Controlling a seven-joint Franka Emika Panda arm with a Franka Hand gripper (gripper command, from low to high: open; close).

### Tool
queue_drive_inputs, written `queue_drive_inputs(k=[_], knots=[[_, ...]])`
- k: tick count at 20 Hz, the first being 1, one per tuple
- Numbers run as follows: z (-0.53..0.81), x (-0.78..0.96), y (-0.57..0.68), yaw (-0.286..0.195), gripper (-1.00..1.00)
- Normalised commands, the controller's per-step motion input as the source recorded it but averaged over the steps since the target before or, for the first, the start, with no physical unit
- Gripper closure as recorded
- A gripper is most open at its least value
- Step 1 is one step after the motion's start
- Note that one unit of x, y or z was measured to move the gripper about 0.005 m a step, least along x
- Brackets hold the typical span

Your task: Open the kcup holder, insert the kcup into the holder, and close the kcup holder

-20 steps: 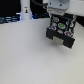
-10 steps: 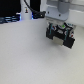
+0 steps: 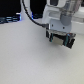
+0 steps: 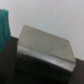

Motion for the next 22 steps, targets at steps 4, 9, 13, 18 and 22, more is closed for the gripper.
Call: queue_drive_inputs(k=[4,9,13,18,22], knots=[[-0.04,-0.29,0.4,0.157,-1.0],[0.0,-0.34,0.56,0.103,-1.0],[0.01,-0.39,0.65,0.071,-1.0],[0.03,-0.47,0.67,0.058,-1.0],[0.04,-0.58,0.66,0.044,-1.0]])
